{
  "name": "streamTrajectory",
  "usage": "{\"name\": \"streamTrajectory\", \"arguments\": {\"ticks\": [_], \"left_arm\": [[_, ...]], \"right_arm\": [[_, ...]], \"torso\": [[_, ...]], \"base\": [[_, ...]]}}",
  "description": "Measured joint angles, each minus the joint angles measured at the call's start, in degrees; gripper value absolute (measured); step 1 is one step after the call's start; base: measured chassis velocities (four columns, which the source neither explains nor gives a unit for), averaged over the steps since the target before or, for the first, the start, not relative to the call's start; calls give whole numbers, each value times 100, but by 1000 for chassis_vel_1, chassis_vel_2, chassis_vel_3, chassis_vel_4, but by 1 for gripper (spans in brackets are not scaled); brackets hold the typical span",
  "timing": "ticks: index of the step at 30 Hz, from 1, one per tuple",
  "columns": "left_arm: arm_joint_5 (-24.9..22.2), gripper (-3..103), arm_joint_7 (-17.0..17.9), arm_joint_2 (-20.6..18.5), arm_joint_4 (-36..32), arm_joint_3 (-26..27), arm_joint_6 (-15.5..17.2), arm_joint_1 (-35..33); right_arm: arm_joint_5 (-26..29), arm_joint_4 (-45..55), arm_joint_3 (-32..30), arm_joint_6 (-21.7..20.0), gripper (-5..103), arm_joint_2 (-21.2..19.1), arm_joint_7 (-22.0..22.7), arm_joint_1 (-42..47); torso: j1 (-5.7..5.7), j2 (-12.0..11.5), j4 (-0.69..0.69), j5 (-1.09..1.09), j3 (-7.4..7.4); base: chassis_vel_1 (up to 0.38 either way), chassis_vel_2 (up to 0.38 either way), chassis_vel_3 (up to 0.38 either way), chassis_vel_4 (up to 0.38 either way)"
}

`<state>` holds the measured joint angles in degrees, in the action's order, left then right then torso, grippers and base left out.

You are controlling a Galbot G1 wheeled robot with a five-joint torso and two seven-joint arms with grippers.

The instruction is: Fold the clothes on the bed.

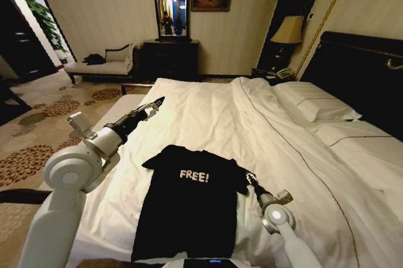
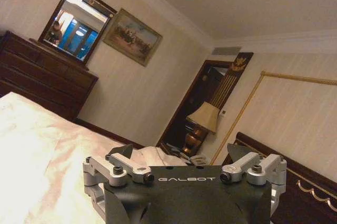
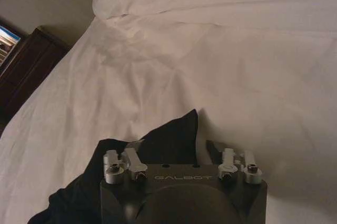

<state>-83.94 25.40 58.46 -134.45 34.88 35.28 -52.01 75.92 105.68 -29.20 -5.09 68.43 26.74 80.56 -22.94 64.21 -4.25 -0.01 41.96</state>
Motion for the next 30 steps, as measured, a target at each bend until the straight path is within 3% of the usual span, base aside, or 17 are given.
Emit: {"name": "streamTrajectory", "arguments": {"ticks": [4,5,8,13,17,30], "left_arm": [[14,100,0,7,22,2,-3,12],[14,100,0,7,22,2,-3,12],[23,100,0,15,33,2,-6,18],[31,100,0,16,50,2,-12,29],[59,100,-3,27,65,-6,-21,36],[94,100,-16,25,77,-1,-34,37]], "right_arm": [[-38,-82,0,47,50,-28,-77,-33],[-38,-82,0,47,50,-28,-77,-33],[-50,-115,0,58,35,-50,-97,-53],[-51,-131,3,69,24,-67,-118,-68],[-103,-148,6,145,3,-112,-274,-65],[-226,-237,-87,174,0,-531,-358,-111]], "torso": [[0,0,0,1,0],[0,0,0,1,0],[0,0,0,0,0],[0,0,0,1,0],[0,0,0,1,0],[0,0,0,1,0]], "base": [[0,0,0,0],[0,0,0,0],[0,0,0,0],[0,0,0,0],[0,0,0,0],[0,0,0,0]]}}
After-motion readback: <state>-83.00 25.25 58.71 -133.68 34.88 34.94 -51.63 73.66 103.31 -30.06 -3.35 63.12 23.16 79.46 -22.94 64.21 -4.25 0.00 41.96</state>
